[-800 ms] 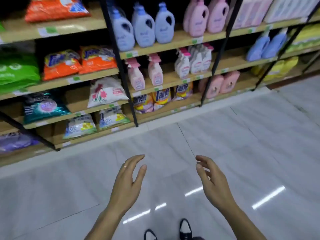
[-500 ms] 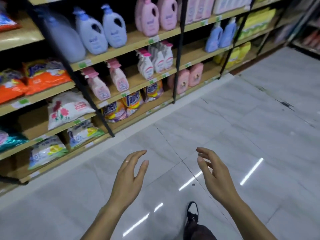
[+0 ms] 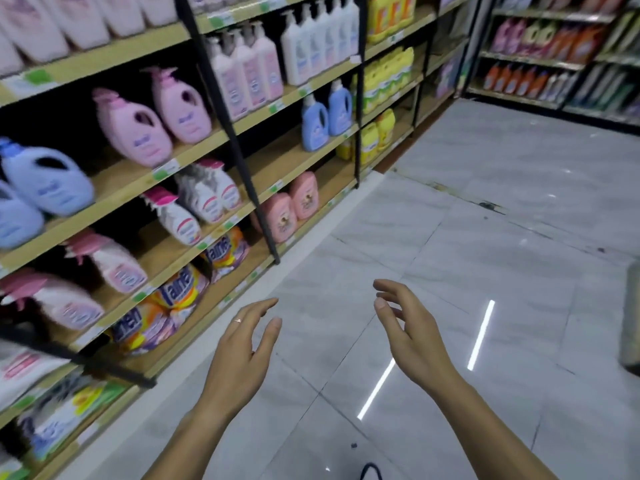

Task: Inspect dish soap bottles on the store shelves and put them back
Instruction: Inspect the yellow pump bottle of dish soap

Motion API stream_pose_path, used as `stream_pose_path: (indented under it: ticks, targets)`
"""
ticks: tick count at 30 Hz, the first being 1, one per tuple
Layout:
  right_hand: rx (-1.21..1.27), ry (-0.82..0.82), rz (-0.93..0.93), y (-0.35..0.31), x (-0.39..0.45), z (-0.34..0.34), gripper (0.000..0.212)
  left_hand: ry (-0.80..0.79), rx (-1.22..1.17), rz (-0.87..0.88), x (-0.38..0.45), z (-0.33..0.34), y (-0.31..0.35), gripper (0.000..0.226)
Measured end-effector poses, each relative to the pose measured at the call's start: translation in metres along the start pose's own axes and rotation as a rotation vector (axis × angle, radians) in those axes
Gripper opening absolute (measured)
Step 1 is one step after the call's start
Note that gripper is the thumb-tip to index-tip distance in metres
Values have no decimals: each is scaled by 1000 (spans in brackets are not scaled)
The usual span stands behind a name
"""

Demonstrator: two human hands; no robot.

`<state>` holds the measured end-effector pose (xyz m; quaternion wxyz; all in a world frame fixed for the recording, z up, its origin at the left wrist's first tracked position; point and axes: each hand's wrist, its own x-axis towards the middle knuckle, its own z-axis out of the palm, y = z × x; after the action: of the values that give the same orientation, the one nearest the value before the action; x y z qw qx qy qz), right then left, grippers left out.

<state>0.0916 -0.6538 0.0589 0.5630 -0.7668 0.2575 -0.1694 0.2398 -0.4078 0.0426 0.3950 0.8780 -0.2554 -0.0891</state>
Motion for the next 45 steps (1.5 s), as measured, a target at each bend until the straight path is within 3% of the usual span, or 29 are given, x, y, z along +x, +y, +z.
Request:
stream_pose_path:
  ticks: [8,21,27,32,40,45]
  targets:
    - [-16,125,21,16,143,-61,31,-68,-52,97,171,58,52,35]
    - [-22,398,59,10,432,-126,30,-254,-93,275,538,143,132,35]
    - [-9,488,75,17,541,-179,30,-323,-128,333,670,193,178,33]
    - [-19,448,38,39,651,-233,32,-304,-133,339,764,248,212,35]
    - [-37,284,-50,47,836,-325,31,-137,-80,261,889,296,268,26]
    - [-57,118,-130,31,945,-330,32,-2,-107,124,945,288,278,48]
